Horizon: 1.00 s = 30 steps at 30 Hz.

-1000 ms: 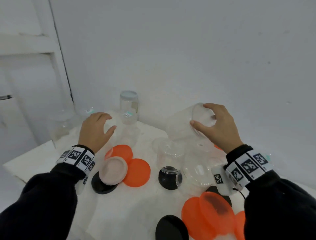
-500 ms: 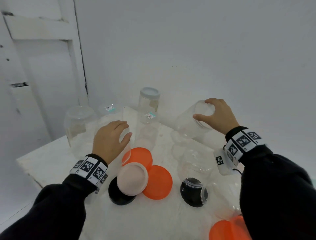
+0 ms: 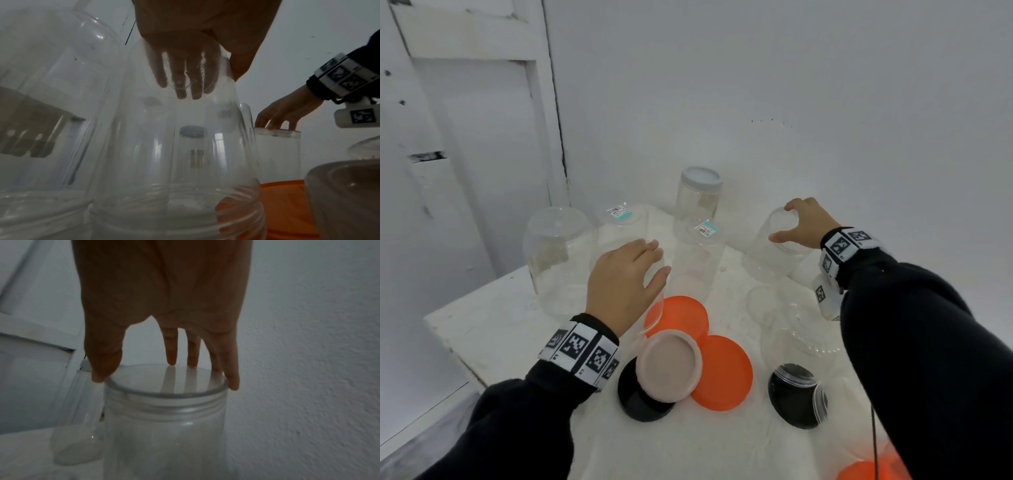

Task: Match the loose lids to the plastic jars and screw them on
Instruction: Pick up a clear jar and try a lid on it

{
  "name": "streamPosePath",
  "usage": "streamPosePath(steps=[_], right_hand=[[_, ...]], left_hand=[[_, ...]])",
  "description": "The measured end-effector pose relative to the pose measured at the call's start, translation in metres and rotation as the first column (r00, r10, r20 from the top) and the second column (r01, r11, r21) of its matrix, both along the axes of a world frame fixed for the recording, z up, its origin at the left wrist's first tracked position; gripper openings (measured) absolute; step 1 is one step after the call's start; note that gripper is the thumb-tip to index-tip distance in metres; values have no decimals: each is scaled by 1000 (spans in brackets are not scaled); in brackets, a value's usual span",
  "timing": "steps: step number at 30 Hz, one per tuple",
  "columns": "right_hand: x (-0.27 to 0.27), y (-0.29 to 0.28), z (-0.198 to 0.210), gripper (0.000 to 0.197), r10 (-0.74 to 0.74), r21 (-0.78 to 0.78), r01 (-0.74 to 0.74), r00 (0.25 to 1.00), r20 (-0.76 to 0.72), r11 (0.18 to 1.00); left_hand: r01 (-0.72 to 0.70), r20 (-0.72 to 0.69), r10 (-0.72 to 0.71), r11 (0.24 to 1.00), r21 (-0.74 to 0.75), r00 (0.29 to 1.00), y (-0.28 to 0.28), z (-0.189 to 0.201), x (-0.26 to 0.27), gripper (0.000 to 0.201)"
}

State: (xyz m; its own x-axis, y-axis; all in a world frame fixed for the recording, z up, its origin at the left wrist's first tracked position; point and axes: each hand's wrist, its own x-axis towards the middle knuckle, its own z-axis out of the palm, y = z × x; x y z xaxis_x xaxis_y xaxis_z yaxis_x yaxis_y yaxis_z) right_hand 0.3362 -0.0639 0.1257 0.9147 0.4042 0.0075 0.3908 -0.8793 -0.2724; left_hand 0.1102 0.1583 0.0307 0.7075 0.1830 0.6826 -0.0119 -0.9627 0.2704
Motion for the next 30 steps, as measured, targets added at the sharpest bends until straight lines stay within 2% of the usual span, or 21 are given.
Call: streamPosePath(steps=[6, 11, 16, 21, 30], right_hand=[[11, 7, -4, 77, -12, -107, 6, 999, -49, 994], [10, 9, -13, 75, 16, -137, -28, 996, -92, 990], [10, 9, -12, 68, 40, -206, -55, 996, -78, 977], [11, 10, -15, 50, 54, -207, -70, 995, -80, 976], [1, 9, -6, 48, 83, -213, -104, 991, -105, 972]], left_hand=[[-3, -10, 3, 1000, -8, 1000, 2, 0, 3, 38], [-13, -16, 13, 1000, 2, 1000, 2, -2, 5, 37], [-23, -25, 23, 1000, 8, 999, 2, -1, 8, 38], [-20, -34, 20, 1000, 5, 999, 1, -1, 9, 38], [-14, -33, 14, 1000, 6, 999, 2, -1, 9, 38]])
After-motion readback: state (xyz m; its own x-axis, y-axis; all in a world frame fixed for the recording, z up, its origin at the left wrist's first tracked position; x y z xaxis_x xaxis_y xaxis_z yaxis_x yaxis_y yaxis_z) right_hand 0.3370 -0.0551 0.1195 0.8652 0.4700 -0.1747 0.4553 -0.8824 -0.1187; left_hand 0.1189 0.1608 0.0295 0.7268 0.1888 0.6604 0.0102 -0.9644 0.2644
